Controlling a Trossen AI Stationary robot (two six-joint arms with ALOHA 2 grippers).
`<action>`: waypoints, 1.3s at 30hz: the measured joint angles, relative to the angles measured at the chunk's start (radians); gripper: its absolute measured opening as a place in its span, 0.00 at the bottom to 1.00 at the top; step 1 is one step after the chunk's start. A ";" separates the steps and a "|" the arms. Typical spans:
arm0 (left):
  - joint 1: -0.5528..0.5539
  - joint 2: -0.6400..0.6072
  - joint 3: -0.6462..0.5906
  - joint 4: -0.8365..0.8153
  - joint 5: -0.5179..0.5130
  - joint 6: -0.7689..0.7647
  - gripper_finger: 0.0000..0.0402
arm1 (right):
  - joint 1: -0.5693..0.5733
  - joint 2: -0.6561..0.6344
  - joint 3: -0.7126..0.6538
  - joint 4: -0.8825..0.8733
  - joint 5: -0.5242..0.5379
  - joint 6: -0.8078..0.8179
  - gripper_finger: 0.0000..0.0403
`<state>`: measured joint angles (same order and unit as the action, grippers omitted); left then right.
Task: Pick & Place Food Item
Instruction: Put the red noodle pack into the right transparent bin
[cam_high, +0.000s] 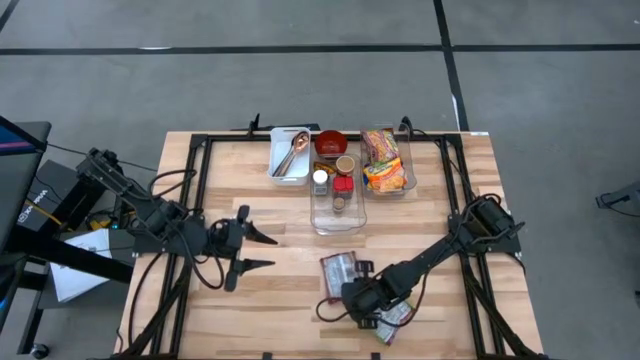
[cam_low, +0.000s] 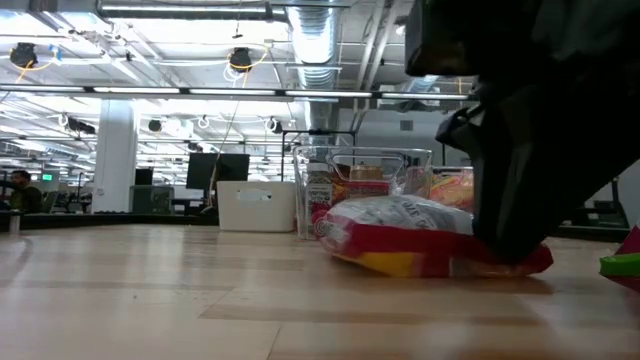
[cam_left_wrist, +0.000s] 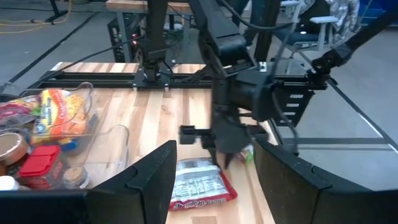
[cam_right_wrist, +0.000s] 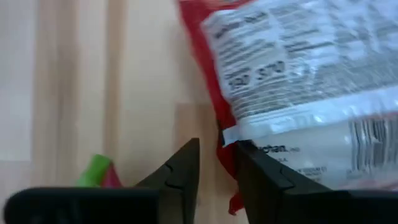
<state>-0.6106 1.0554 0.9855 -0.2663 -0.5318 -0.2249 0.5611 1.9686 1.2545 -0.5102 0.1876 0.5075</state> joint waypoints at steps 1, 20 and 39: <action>0.000 0.000 0.000 0.001 0.005 0.000 0.52 | -0.001 0.000 0.000 -0.011 0.002 0.009 0.22; 0.000 0.000 0.000 0.050 0.014 0.000 0.52 | 0.039 -0.005 0.163 -0.138 0.104 0.032 0.00; 0.000 0.000 0.000 0.065 0.013 0.003 0.52 | 0.082 0.074 0.340 -0.301 0.068 0.033 0.09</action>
<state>-0.6106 1.0554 0.9855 -0.2010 -0.5185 -0.2217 0.6428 2.0422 1.5945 -0.8116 0.2558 0.5409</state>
